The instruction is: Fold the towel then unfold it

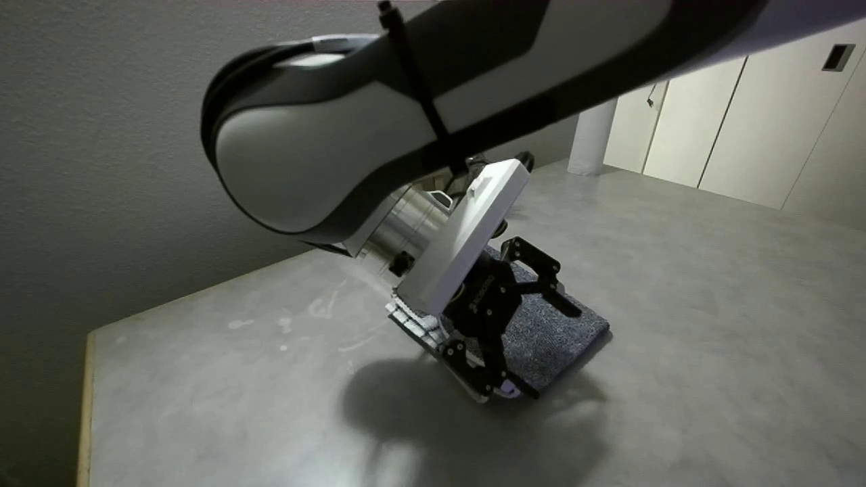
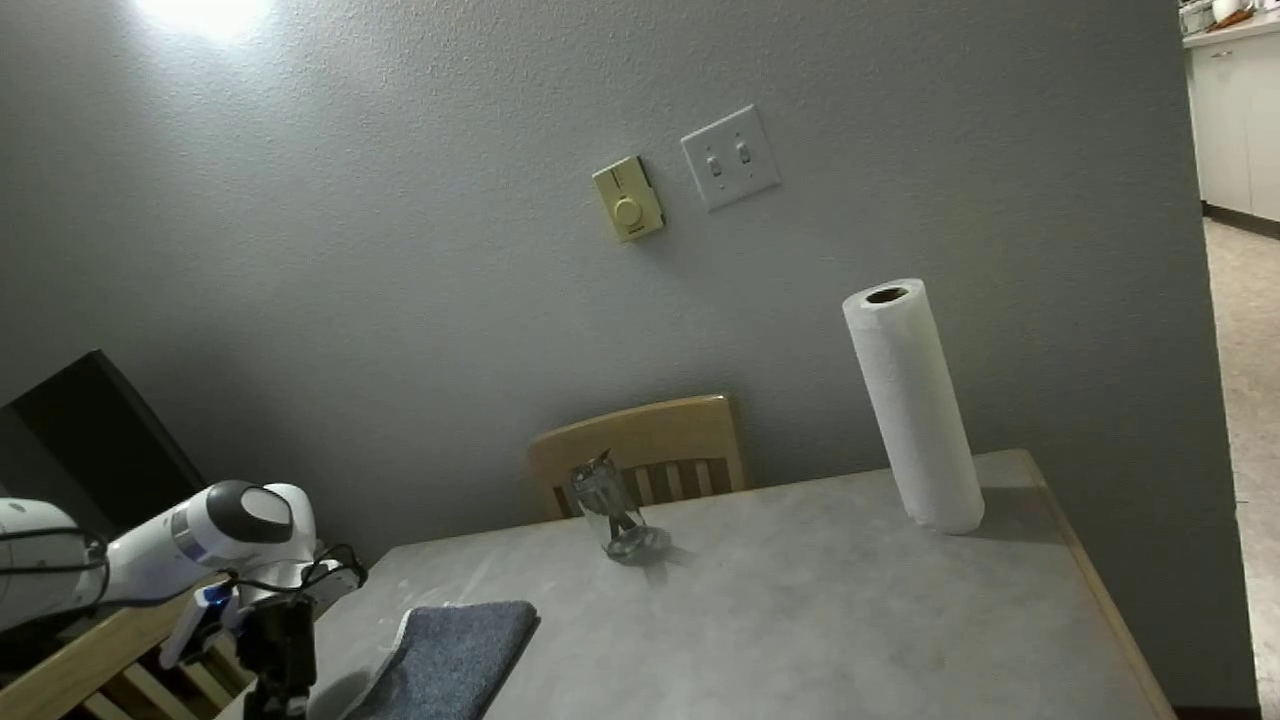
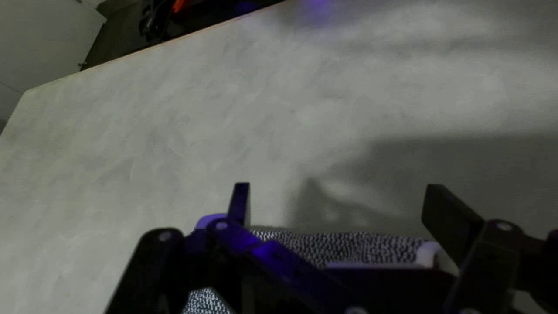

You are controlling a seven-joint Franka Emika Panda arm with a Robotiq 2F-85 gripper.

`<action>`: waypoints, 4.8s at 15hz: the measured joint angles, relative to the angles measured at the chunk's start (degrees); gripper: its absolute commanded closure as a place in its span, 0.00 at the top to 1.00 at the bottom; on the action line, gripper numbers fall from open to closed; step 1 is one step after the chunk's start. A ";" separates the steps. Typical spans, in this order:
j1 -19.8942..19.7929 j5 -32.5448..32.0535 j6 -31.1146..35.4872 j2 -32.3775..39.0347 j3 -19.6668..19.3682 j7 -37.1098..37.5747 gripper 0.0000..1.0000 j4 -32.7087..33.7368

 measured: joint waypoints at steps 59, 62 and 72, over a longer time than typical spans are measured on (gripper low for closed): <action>2.52 -6.25 11.32 1.84 -1.05 13.32 1.00 0.65; 3.11 -6.44 9.70 1.77 -1.10 13.43 1.00 0.76; 5.62 -10.49 2.48 1.69 -3.42 13.47 1.00 0.82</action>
